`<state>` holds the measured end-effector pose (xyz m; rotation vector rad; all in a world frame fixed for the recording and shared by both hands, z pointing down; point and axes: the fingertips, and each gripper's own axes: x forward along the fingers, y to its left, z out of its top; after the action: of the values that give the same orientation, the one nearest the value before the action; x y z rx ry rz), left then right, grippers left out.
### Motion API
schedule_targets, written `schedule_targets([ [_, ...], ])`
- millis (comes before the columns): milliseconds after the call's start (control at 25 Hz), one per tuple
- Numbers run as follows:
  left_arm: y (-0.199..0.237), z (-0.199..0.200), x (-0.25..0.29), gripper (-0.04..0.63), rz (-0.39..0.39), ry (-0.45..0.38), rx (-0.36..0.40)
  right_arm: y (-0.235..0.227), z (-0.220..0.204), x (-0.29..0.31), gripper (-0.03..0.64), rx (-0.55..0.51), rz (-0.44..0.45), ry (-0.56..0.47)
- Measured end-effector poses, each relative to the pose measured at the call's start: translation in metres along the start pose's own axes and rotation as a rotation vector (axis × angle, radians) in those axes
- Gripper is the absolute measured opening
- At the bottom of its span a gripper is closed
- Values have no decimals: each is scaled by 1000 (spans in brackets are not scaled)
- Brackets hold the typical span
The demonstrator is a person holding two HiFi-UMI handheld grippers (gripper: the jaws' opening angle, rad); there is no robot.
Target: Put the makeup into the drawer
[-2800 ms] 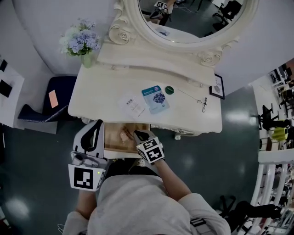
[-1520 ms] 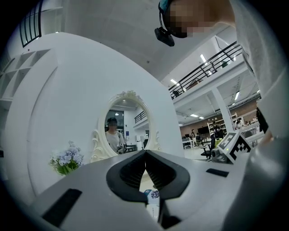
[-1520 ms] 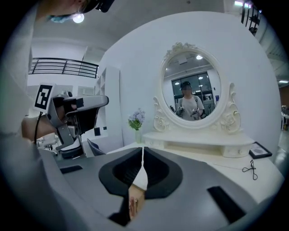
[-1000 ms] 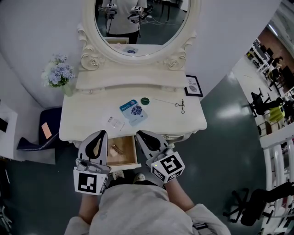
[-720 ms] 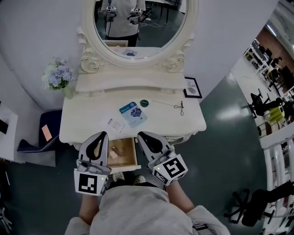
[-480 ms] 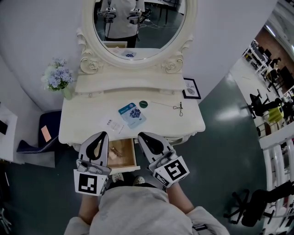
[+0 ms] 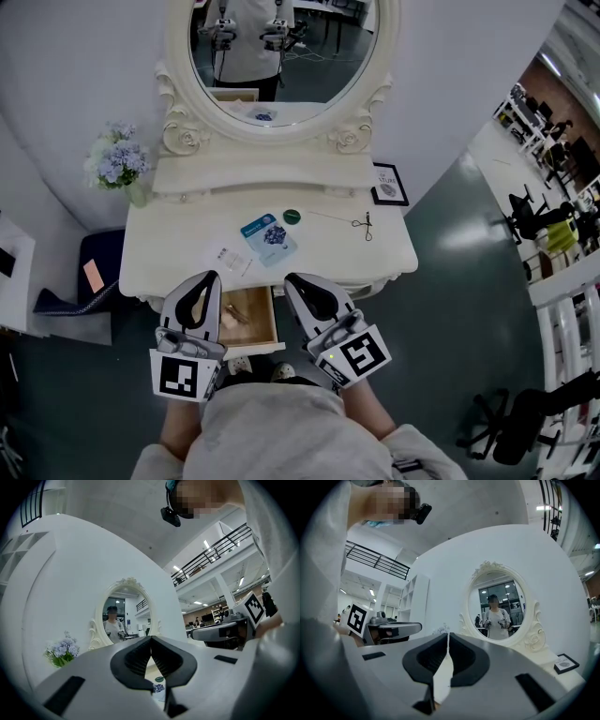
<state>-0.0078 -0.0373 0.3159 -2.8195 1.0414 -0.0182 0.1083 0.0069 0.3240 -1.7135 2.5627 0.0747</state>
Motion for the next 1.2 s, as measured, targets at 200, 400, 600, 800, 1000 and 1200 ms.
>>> schedule_targets([
  [200,2,-1,0,14,4,-5,0,-1,0,2,25,-3,0,-2],
  [400,4,-2,0,15,8,2,-2,0,0,4,25,-8,3,0],
  [600,6,-3,1,15,9,3,-7,-1,-1,7,25,-9,3,4],
  [800,7,-4,2,15,9,4,-8,-1,-2,9,25,-9,4,3],
  [1000,9,-3,4,14,9,-1,-7,-2,-1,12,25,-5,9,-2],
  [1200,11,-4,7,14,7,6,-9,-3,0,15,25,-11,9,1],
])
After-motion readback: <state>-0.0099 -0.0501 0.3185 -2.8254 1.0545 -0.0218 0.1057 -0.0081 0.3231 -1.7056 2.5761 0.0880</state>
